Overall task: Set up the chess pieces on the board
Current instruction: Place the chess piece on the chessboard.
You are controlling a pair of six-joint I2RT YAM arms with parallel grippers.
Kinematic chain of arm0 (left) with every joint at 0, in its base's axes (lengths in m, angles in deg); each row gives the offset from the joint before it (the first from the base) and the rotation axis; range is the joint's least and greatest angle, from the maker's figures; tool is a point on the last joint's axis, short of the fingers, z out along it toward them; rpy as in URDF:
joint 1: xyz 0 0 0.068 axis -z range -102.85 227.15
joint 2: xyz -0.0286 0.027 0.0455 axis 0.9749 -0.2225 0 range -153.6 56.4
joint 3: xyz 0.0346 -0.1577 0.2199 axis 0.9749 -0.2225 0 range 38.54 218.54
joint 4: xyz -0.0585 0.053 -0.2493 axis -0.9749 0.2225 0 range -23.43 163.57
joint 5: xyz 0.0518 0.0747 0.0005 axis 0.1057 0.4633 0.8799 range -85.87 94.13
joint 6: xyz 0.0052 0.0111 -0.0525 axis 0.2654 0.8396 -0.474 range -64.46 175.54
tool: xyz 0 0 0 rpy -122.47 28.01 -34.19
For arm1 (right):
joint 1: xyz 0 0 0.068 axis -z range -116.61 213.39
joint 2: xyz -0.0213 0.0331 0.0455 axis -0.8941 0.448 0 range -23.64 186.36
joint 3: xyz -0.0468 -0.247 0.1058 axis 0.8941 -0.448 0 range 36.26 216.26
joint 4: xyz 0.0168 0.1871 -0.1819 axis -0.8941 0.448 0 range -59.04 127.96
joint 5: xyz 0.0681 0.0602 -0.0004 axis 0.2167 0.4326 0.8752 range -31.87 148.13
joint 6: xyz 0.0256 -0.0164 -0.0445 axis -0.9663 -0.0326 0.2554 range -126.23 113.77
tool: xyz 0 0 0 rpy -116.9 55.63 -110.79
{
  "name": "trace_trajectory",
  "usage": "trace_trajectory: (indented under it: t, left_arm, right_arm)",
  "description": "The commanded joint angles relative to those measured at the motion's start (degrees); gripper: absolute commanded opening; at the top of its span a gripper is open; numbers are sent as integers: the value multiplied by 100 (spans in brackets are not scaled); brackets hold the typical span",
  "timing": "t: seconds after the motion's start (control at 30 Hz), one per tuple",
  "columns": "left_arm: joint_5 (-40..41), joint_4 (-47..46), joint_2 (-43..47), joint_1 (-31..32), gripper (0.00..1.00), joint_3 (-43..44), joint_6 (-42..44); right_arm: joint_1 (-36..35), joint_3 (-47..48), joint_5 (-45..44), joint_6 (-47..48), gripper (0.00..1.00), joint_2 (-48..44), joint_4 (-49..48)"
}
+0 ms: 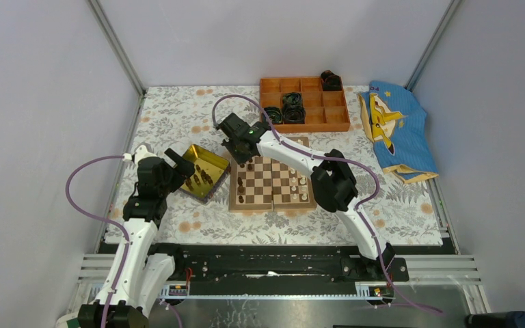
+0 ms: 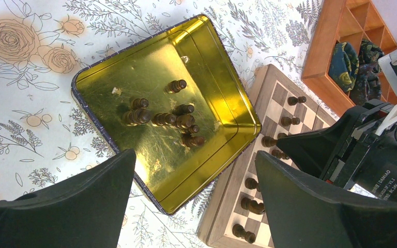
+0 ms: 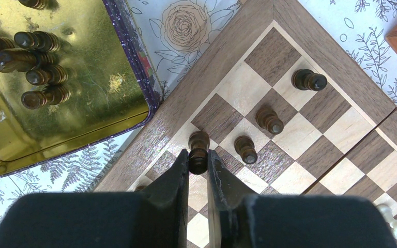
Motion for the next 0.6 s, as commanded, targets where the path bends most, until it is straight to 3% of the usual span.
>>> trace_trajectory:
  t: [0.0,0.57]
  left_arm:
    - [-69,-302,25,24,93,-35,28]
    - [-52,-301,33,24,93,-39,22]
  right_arm:
    - [60,24,117,59,7,-198,125]
    - [55,-161,195,39,1,-430,102]
